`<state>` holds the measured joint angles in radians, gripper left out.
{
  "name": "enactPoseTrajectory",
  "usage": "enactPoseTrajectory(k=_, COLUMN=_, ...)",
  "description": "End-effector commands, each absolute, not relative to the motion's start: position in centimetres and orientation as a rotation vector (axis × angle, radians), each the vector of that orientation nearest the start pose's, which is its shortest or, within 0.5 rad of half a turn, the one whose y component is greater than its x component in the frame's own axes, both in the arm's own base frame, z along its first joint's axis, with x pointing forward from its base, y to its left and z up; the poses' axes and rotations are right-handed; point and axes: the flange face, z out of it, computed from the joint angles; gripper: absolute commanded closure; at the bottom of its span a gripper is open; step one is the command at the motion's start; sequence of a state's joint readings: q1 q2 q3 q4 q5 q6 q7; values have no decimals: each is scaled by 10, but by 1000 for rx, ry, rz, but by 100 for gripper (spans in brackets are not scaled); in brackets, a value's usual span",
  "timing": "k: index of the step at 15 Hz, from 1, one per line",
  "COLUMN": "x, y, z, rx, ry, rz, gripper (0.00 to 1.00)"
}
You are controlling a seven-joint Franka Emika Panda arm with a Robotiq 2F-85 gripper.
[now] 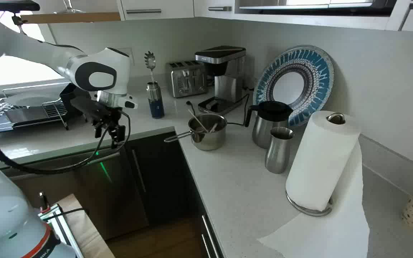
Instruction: Remove the stick from the pot, then put it in the silver cup
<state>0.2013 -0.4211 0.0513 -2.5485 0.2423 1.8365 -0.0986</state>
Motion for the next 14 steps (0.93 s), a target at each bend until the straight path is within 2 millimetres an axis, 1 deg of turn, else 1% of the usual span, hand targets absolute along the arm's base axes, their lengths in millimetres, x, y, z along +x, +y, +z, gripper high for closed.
enactPoseTrajectory(k=1, x=354, y=111, z=396, rx=-2906, ry=-359, rz=450, gripper=0)
enactPoseTrajectory(k=4, x=354, y=111, z=396, rx=-2906, ry=-358, rz=451, gripper=0)
enactPoseTrajectory(k=5, x=359, y=113, z=400, rx=-2976, ry=-326, rz=307, gripper=0)
enactPoseTrajectory(k=7, x=373, y=126, z=415, rx=-3025, ry=-412, rz=141, gripper=0)
enactPoseTrajectory(k=10, x=394, y=148, z=433, rx=-3119, ry=-628, rz=9, gripper=0)
enactPoseTrajectory(k=12, x=407, y=159, z=439, rx=-3167, ry=-777, rz=-84, gripper=0)
enactPoseTrajectory(k=13, x=413, y=160, z=442, rx=-3187, ry=-847, rz=-136, gripper=0)
enactPoseTrajectory(k=14, x=423, y=155, z=442, rx=-3210, ry=-920, rz=-176, gripper=0)
